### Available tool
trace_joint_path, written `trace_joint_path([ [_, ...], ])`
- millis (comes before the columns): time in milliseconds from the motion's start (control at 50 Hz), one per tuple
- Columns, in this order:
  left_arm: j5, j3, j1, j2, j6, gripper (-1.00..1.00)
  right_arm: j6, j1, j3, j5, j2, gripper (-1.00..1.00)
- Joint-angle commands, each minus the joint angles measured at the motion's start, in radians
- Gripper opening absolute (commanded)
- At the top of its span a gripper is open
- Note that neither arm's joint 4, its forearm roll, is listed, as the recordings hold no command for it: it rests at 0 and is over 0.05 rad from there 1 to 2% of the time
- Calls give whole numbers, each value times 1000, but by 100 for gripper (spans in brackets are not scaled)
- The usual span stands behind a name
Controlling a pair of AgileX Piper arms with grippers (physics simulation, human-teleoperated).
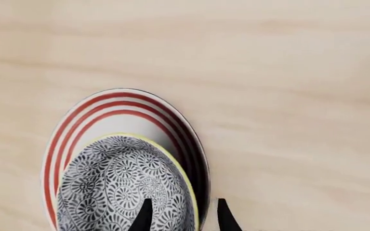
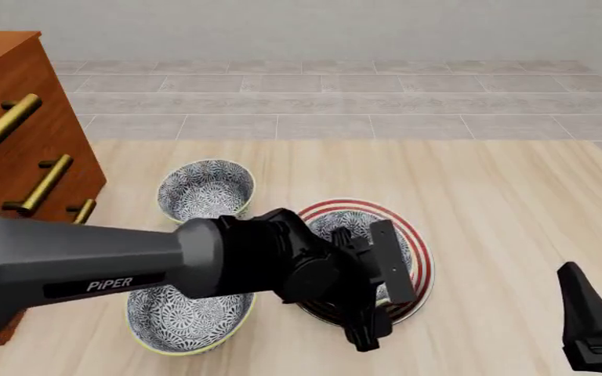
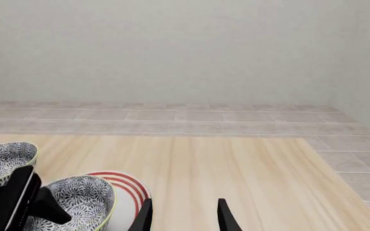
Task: Put the bowl at the front on the plate.
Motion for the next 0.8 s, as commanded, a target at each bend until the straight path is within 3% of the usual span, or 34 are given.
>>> trace_joint_path([
  [20,24,-8,-16,-30,-8,100,0,0,1,-1,0,100],
  [580,122,-67,-24,-135,3,100,-4,-4,0,-7,0,100],
  [800,213,-138,-19,-218,29,100,-6,-9,-7,-2,0,100],
])
